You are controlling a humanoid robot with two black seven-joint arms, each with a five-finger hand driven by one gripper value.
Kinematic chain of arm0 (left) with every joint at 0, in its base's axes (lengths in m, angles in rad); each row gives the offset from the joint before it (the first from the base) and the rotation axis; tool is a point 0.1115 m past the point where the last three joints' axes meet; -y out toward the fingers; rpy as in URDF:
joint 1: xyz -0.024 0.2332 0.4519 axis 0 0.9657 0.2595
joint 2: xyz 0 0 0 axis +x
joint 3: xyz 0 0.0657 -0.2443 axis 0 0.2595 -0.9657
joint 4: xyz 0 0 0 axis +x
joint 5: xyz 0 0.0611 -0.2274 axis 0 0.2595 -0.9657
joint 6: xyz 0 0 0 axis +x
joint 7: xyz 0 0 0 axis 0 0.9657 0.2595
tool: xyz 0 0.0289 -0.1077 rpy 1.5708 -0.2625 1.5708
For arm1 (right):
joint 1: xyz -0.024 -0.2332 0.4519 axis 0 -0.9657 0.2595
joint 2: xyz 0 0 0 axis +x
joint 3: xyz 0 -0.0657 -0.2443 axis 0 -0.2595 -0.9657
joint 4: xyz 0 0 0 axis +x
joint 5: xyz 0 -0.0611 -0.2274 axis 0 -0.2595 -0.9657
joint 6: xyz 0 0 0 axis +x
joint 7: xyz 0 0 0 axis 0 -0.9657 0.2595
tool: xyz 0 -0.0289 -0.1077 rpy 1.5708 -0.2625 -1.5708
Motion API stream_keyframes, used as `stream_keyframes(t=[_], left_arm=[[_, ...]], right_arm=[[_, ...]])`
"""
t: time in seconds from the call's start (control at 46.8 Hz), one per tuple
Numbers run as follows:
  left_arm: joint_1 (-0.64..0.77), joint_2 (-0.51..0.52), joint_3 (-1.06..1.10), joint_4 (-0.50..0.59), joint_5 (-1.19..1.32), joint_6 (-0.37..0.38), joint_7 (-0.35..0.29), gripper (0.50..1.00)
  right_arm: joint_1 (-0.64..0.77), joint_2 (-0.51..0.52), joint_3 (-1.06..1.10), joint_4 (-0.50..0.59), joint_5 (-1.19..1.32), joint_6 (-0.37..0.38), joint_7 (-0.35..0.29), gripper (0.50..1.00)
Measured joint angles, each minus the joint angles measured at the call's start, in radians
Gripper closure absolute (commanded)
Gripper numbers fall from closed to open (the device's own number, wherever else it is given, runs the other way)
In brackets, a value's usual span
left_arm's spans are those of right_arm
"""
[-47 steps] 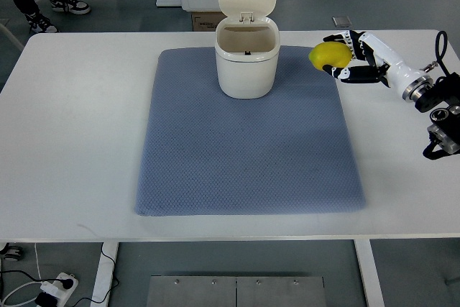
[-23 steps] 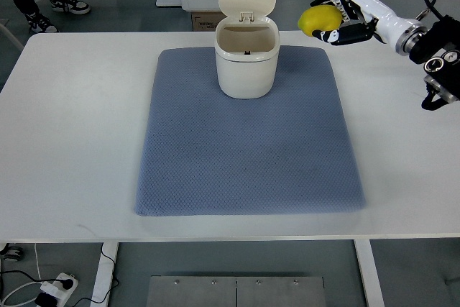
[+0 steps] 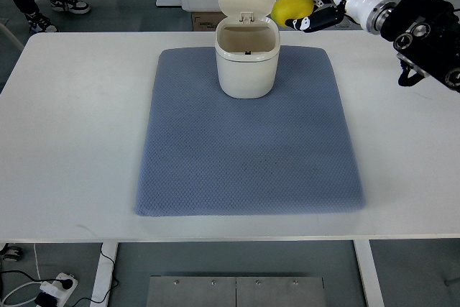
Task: Put lemon in trash with right hand
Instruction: 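Position the lemon over the white bin and open the right hand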
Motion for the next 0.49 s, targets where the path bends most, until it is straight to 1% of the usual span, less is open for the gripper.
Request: stream_keyframes(t=[0.492], left_arm=[[0.0,0.0,0.0,0.0,0.0,0.0,0.0,0.5]], right_arm=[[0.043,0.127,-0.055,-0.07,0.0,-0.008,-0.03,1.0]])
